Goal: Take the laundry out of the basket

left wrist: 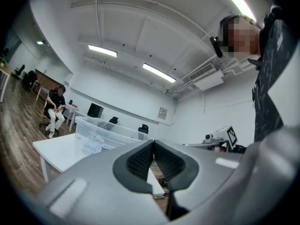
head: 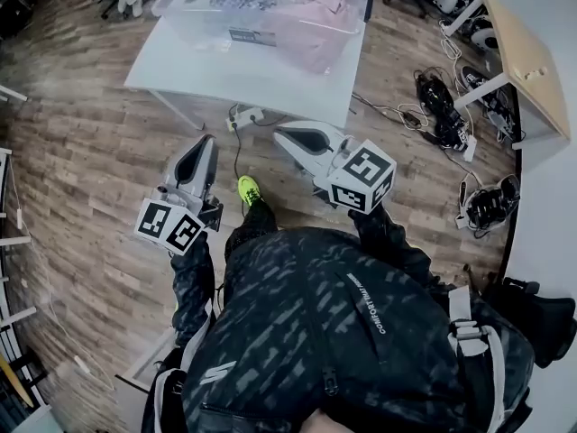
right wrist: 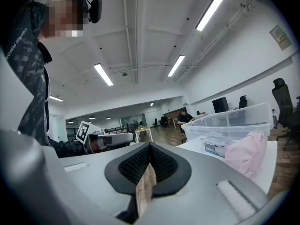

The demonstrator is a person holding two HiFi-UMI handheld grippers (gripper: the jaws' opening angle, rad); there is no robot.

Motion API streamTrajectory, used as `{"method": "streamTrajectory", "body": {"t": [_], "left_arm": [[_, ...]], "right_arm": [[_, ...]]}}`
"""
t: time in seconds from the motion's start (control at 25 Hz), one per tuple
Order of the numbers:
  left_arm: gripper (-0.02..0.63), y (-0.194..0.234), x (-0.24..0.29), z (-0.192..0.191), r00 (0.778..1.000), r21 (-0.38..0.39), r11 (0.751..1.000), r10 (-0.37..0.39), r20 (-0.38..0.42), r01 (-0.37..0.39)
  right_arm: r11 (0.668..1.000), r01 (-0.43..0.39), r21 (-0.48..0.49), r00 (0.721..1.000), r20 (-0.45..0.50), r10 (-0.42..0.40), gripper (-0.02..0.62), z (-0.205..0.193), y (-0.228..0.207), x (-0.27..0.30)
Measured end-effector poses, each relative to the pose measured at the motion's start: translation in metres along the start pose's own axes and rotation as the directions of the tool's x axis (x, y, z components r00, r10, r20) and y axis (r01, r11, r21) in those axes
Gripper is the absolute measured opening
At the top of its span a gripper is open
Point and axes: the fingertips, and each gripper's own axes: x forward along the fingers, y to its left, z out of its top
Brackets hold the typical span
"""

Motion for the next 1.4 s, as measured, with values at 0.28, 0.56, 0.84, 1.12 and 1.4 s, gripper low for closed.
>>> {"method": "streamTrajectory", "body": {"t": [0.28, 0.56, 0.84, 1.12, 1.4], "left_arm": [[0.011, 0.054, 0.042, 0.023, 0.997, 0.035, 0.997, -0.067, -0.044, 0.068], [0.011, 0.094, 0.096, 0.045, 0.981, 0.098, 0.979, -0.169, -0.09, 0.178], [0.011, 0.13, 0.132, 0.057, 0.965, 0.083, 0.965, -0.239, -0.105, 0.248], [0.011, 0.164, 0.15, 0.061, 0.957, 0.046, 0.961, -0.266, -0.115, 0.272], [0.011, 0.204, 0.165, 0.084, 0.965, 0.052, 0.967, -0.244, -0.102, 0.25]], "right_arm": [[1.0, 0.028, 0.004, 1.0, -0.006, -0.028, -0.003, 0.023, -0.036, 0.064], [0.997, 0.071, 0.019, 0.997, -0.011, -0.07, -0.003, 0.038, -0.079, 0.12], [0.995, 0.102, 0.024, 0.995, -0.005, -0.102, -0.003, 0.05, -0.112, 0.172], [0.993, 0.118, 0.015, 0.993, 0.008, -0.118, 0.026, 0.063, -0.134, 0.214], [0.992, 0.129, -0.011, 0.992, 0.015, -0.128, 0.035, 0.087, -0.157, 0.239]]}}
